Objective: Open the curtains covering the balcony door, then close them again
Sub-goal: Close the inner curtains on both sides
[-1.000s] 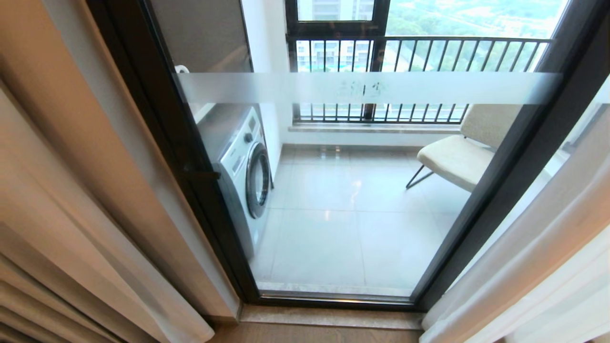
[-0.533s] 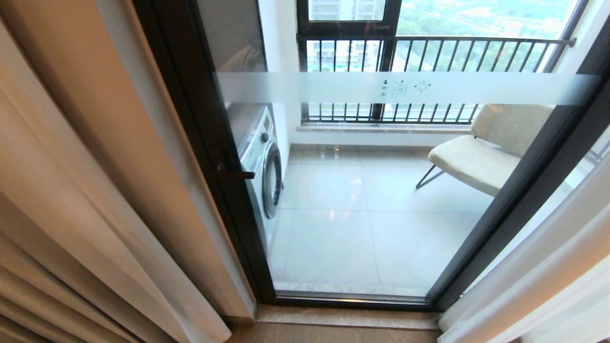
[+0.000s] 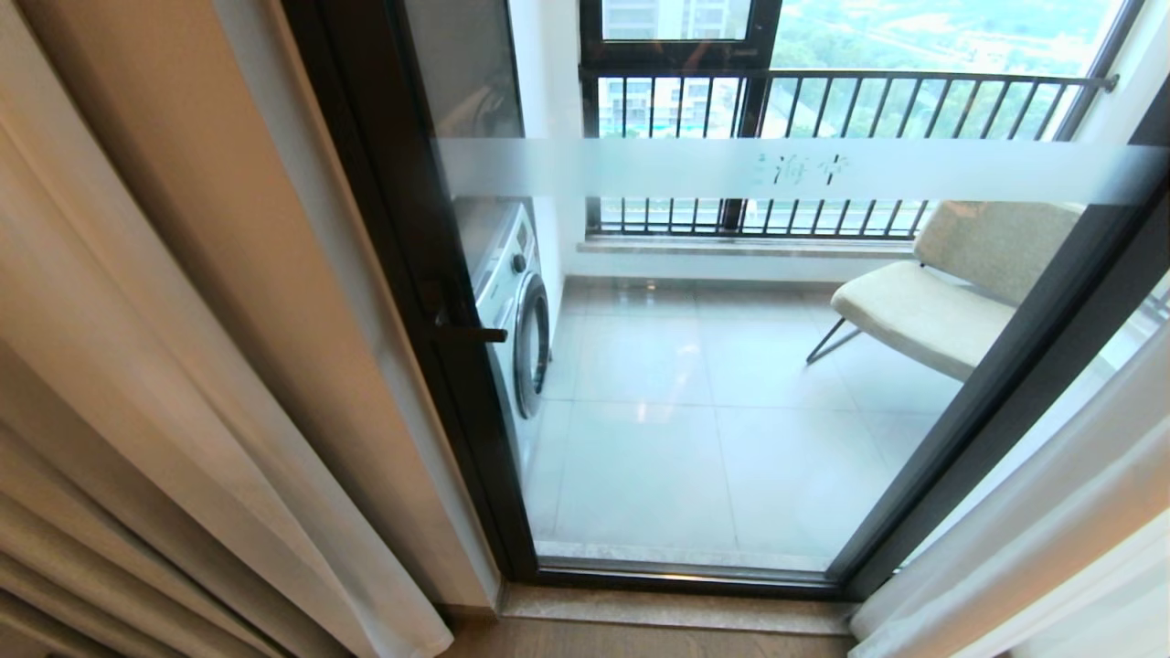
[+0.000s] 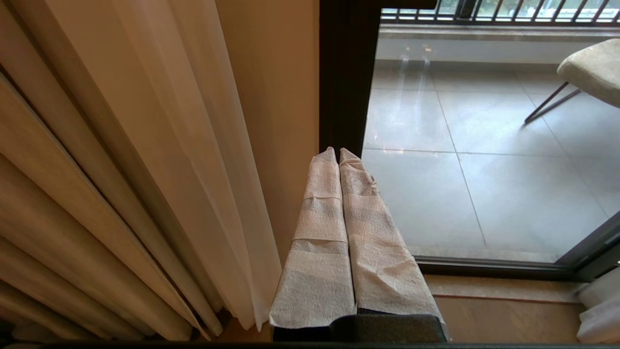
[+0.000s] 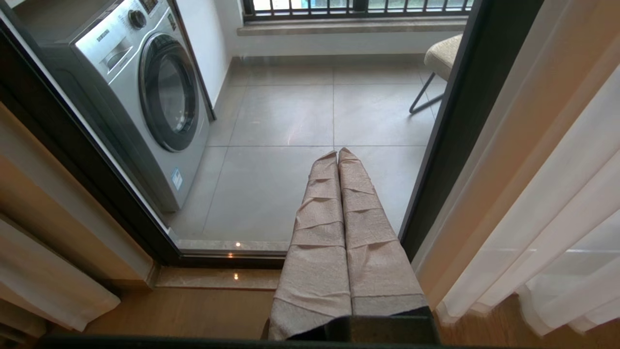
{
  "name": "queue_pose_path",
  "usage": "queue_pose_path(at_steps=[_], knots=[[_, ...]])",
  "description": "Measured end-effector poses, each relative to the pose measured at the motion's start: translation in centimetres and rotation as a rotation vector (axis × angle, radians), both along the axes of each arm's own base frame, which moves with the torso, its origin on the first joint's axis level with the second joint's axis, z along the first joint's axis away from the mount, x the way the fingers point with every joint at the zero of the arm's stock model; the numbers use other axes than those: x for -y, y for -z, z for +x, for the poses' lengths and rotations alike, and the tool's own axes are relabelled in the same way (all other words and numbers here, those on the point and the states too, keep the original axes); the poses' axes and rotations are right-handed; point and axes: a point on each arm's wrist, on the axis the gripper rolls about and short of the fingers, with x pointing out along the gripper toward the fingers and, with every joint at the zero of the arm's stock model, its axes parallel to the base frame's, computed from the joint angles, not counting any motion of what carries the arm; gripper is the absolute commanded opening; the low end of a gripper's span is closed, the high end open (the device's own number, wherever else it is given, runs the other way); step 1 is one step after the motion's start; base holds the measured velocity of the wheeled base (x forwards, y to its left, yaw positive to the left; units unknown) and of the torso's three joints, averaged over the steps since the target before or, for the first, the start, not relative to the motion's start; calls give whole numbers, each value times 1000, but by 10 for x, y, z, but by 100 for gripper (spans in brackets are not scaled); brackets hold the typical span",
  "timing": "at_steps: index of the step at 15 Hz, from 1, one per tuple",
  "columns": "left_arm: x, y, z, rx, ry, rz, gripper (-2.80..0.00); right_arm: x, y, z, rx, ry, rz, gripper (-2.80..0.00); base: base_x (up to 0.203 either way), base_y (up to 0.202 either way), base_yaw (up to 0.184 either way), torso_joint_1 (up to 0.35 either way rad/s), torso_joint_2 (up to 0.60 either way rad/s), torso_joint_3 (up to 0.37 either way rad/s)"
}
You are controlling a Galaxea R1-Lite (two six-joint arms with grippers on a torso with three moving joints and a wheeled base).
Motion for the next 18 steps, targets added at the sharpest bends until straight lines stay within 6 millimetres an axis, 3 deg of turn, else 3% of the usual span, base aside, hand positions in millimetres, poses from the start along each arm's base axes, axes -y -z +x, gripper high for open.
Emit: queue_pose_path(at_steps=[15, 18], knots=[[0, 0, 0, 0, -6, -10, -280, 0, 0, 0, 0, 0, 0, -280, 0, 0, 0, 0, 0, 0], [0, -18, -2, 25, -6, -19, -280, 0, 0, 0, 0, 0, 0, -280, 0, 0, 0, 0, 0, 0]])
